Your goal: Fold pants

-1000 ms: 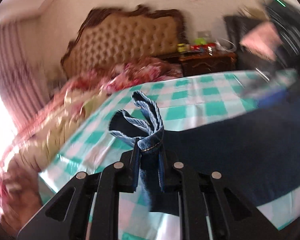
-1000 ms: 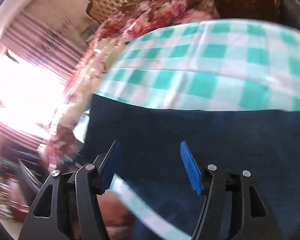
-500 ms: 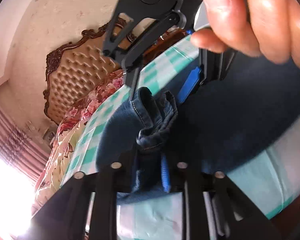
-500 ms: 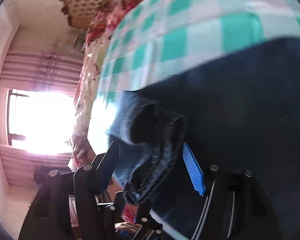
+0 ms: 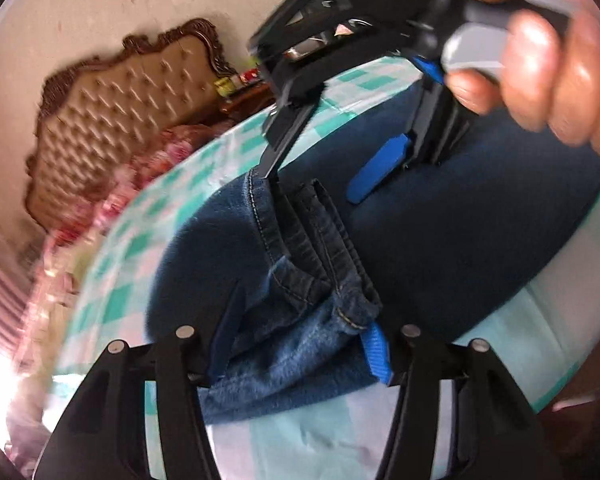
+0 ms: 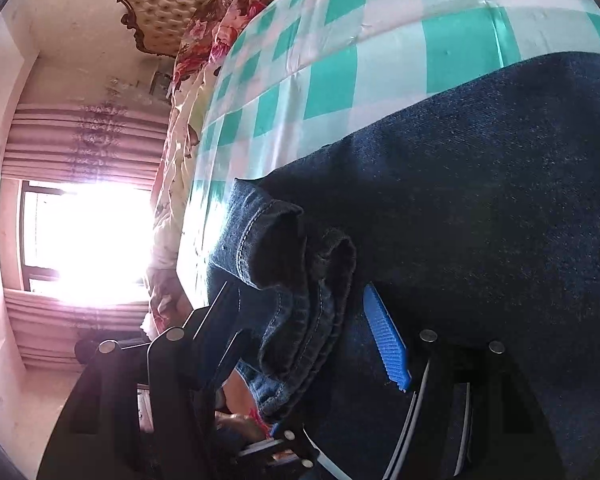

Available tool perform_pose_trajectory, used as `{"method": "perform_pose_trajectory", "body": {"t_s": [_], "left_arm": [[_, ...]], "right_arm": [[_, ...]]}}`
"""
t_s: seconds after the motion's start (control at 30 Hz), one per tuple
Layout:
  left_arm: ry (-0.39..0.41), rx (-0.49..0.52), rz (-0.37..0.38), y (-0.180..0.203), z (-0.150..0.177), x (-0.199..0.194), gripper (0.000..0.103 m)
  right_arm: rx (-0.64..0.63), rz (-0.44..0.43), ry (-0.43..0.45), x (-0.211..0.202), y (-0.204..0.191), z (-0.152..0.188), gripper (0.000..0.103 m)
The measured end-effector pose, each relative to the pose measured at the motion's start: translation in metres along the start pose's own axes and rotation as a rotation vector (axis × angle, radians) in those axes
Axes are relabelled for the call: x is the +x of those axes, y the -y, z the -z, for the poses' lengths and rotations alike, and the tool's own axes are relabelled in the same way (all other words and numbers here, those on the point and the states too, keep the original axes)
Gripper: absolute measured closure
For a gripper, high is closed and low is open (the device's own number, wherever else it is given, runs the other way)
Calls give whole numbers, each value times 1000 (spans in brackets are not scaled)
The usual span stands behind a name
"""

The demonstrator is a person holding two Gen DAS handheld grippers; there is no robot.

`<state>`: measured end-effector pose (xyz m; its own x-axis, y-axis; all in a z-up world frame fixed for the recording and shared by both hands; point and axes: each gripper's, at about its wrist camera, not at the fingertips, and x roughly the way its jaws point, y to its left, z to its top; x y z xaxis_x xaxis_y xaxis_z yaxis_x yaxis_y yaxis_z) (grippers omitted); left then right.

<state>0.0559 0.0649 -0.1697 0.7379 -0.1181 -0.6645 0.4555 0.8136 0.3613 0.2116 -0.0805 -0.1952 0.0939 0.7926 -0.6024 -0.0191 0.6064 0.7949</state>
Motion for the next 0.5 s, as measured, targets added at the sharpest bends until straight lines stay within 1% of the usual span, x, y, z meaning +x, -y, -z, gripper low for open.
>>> {"method": "perform_pose_trajectory", "body": {"t_s": [0.03,0.07,0.1,0.13,0.17,0.23,0.33,0.37,0.4,0.43,0.5], "left_arm": [[-15,-33,24,-8,-1,4,88],[-18,-59,22,-14,-2,6,89],[-4,-58,10,-16,-3,4,89],[30,-30,-32,-13,-6,-3,89],[46,-26,-47,-11,-9,-7,89],[72,-48,-59,-10,-17,-14,90],[122,-121,-64,-12,-31,-25,90],[129,-125,-73,-8,-35,-26,90],[133,-114,-85,-3,-39,-27,90],[143,-82,-116,5,-43,-26,90],[158,-50,-139,16,-46,-32,90]], "right_arm": [[4,-4,-3,-1,1,0,39],[9,-8,-4,-3,2,0,39],[14,-12,-3,-6,3,0,37],[24,-29,0,-10,4,1,30],[31,-47,4,-14,4,2,22],[59,-111,9,-24,7,4,20],[124,-228,-13,-29,13,8,17],[133,-245,-17,-29,13,10,17],[138,-265,-19,-30,13,11,17],[137,-299,-22,-32,11,11,17],[135,-339,-9,-37,8,6,17]]}}
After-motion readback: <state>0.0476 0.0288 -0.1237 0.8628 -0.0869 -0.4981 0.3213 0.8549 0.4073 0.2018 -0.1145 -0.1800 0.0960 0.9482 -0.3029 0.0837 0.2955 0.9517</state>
